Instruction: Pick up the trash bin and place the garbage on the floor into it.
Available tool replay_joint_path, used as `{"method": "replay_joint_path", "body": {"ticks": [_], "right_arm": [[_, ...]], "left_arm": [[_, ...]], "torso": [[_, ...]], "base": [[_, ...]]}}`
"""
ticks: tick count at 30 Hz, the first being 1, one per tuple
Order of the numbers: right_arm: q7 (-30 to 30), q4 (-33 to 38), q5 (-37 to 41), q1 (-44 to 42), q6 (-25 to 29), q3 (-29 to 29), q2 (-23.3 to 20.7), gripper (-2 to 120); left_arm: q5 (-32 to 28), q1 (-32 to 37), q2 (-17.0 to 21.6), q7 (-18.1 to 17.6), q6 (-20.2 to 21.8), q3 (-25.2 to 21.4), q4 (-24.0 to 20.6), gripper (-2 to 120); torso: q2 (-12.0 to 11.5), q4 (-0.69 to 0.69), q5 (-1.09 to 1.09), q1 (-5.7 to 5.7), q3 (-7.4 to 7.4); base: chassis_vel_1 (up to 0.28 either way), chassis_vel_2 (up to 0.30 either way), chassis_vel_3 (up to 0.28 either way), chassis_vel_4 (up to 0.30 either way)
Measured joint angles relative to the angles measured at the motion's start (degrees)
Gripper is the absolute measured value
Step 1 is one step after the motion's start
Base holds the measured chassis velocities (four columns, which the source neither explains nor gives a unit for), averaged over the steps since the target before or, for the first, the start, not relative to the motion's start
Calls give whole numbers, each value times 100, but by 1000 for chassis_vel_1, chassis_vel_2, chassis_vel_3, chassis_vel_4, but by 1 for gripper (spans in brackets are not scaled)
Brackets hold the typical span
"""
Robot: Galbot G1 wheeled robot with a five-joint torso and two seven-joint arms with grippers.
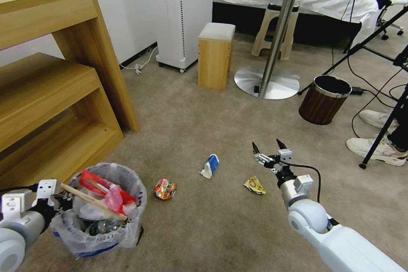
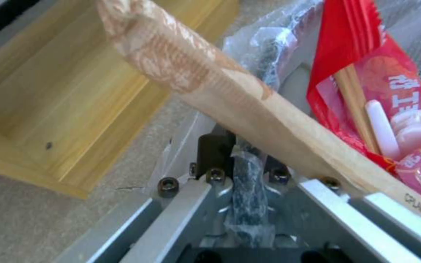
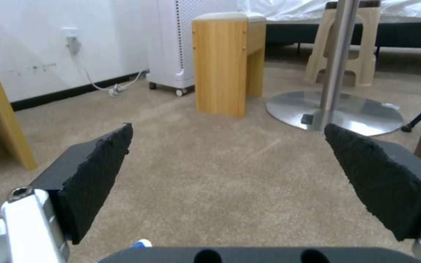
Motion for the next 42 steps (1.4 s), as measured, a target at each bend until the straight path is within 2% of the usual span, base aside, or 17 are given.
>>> {"method": "replay_joint_path", "body": {"ticks": [14,21,24,25,27,30,32,33,35,37,42], "right_arm": [[-221,107,-157,125,-237,-308,45,100],[-712,59,166,342,-132,-975,-33,100],[-1279,-275,913,792,88,-1779,-93,100],[-1279,-275,913,792,88,-1779,-93,100],[-1588,-532,1264,1160,143,-2218,-43,100],[-1801,-733,1568,1410,76,-2411,78,100],[-1890,-898,1898,1610,17,-2572,194,100],[-1890,-898,1898,1610,17,-2572,194,100],[-2148,-1311,2327,1991,-66,-2816,444,100],[-2250,-1539,2437,2104,-87,-2883,543,100],[-2772,-2349,2952,2367,-239,-3023,920,100]], "left_arm": [[67,103,-165,49,-12,-124,-73,0],[71,27,-174,36,-9,25,-107,0],[77,-62,-220,-6,19,158,-192,0],[77,-62,-220,-6,19,158,-192,0],[77,-117,-245,-30,27,233,-234,0],[70,-260,-191,-64,47,399,-233,0],[65,-320,-163,-75,50,467,-231,0],[65,-320,-163,-75,50,467,-231,0],[65,-319,-208,-78,52,481,-256,0],[67,-315,-225,-84,53,481,-266,0],[64,-288,-237,-77,65,458,-327,0]], "torso": [[0,0,0,0,0],[0,-1,0,0,0],[0,-1,0,0,0],[0,-1,0,0,0],[0,1,1,0,0],[0,2,0,0,0],[0,-6,0,0,0],[0,-6,0,0,0],[0,1,0,0,0],[0,3,-1,0,0],[0,-1,0,0,0]], "base": [[0,0,0,0],[0,0,0,0],[0,0,0,0],[0,0,0,0],[0,0,0,0],[0,0,0,0],[0,0,0,0],[0,0,0,0],[0,0,0,0],[0,0,0,0],[0,0,0,0]]}}
